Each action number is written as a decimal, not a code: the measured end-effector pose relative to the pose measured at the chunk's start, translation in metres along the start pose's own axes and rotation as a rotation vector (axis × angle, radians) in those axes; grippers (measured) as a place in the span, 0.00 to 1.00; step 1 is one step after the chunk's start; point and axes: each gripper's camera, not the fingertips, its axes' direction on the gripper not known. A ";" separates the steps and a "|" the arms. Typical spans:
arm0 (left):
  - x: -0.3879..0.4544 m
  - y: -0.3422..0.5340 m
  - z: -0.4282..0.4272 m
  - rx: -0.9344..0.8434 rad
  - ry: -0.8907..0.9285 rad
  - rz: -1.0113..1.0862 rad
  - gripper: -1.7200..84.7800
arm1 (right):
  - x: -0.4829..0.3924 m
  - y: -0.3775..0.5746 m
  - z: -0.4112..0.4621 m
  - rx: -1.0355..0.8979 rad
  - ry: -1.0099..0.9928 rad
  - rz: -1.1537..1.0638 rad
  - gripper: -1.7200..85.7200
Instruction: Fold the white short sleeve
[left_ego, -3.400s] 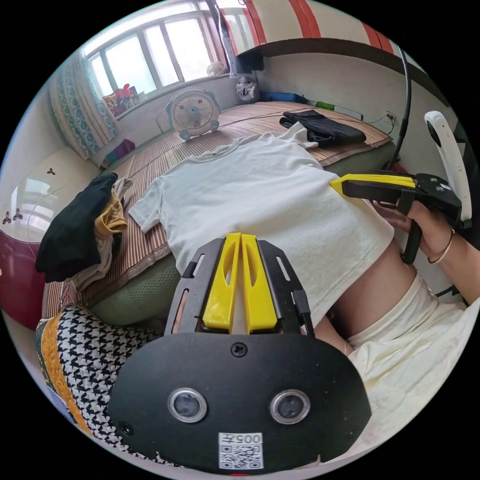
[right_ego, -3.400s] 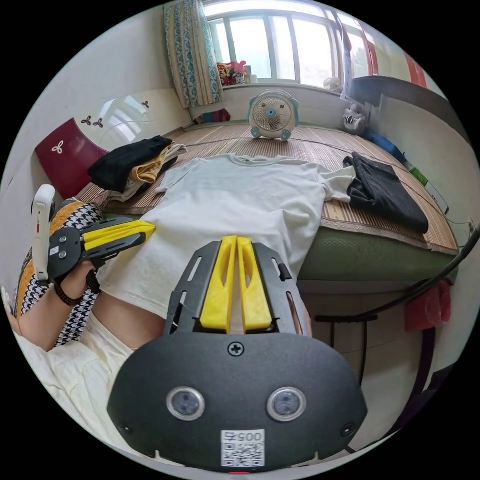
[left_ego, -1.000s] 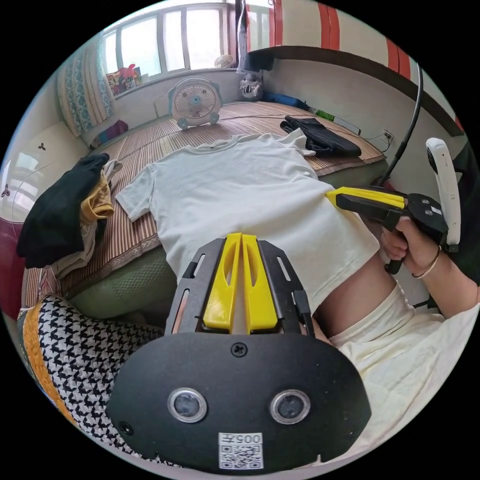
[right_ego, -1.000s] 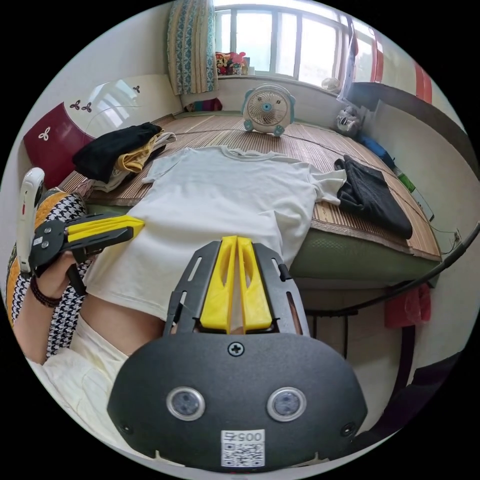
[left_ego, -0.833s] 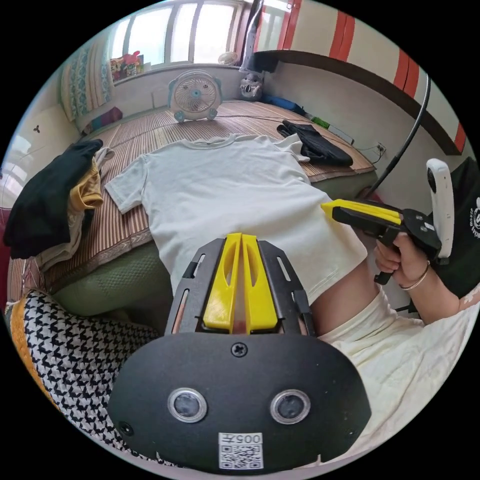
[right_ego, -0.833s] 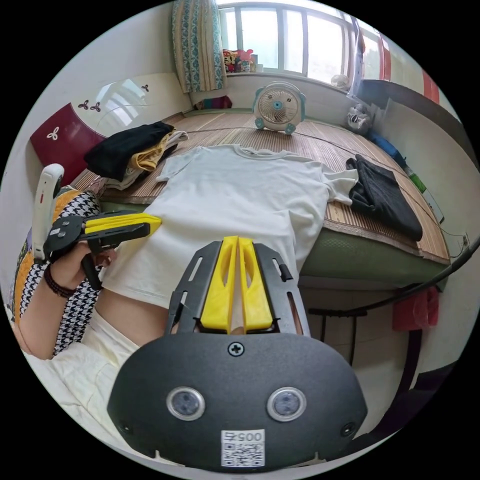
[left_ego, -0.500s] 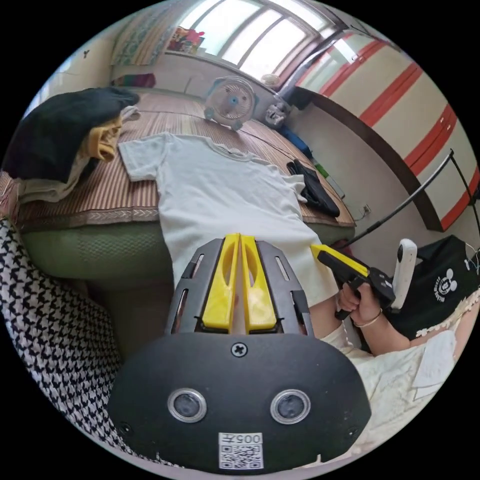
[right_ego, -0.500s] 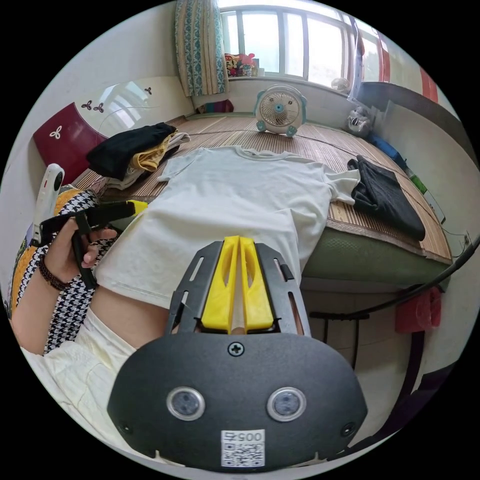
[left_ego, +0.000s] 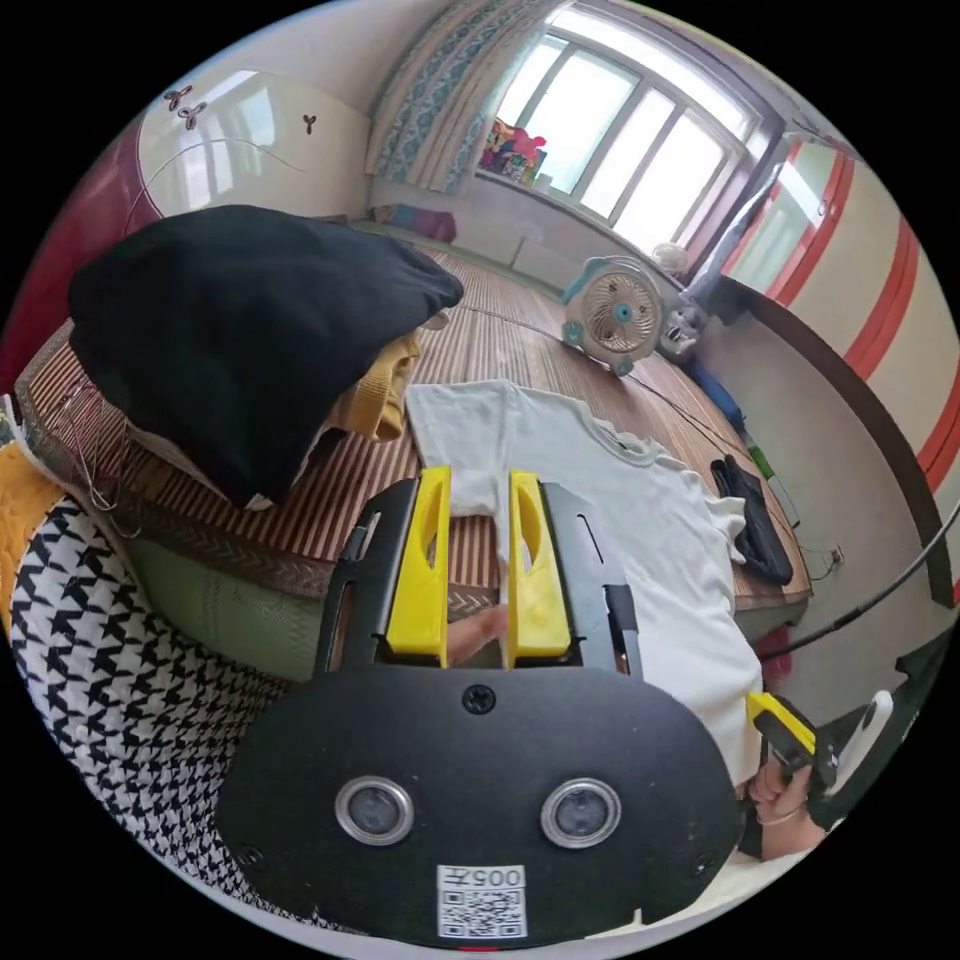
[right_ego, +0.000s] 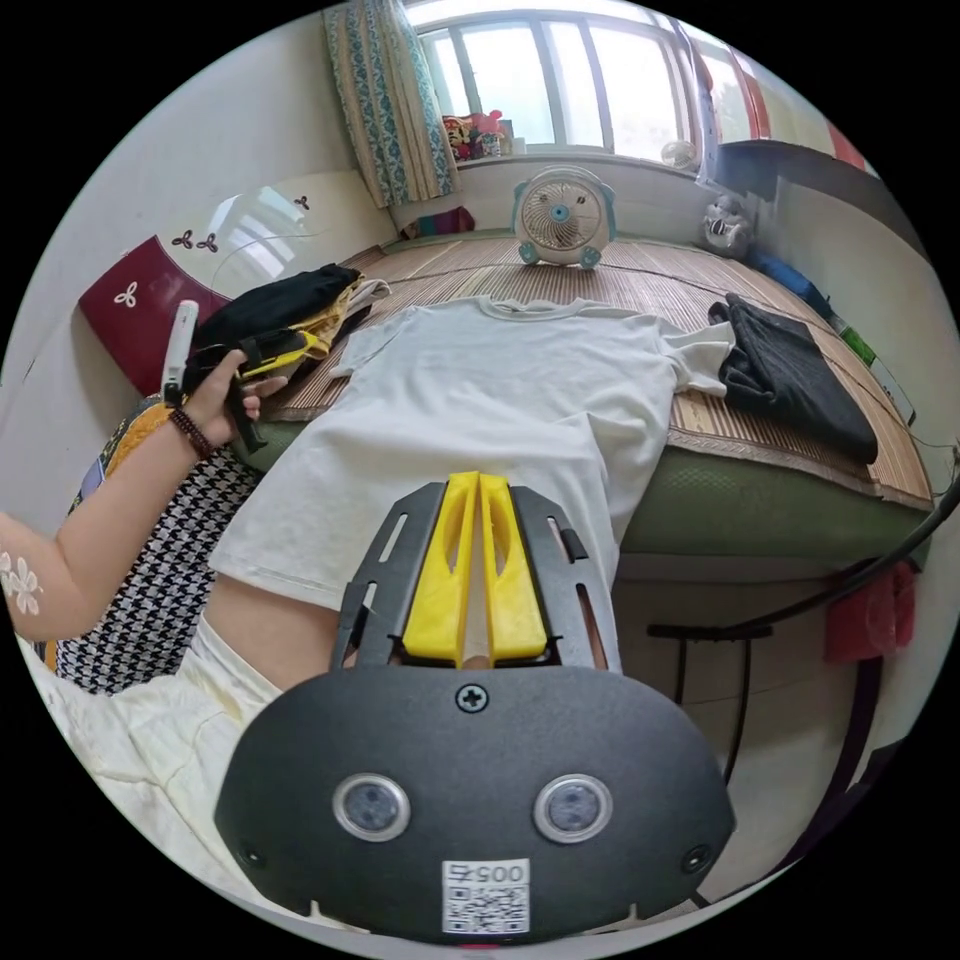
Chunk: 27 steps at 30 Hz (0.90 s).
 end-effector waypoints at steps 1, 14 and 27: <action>-0.004 -0.009 0.016 -0.014 -0.014 -0.026 0.13 | 0.002 0.000 -0.001 0.002 -0.004 0.005 0.01; -0.003 -0.059 0.116 -0.107 -0.188 -0.130 0.12 | 0.012 0.000 -0.002 0.004 -0.002 -0.002 0.01; 0.077 -0.076 0.116 -0.006 -0.257 0.032 0.06 | 0.021 0.000 -0.005 0.009 -0.019 0.002 0.01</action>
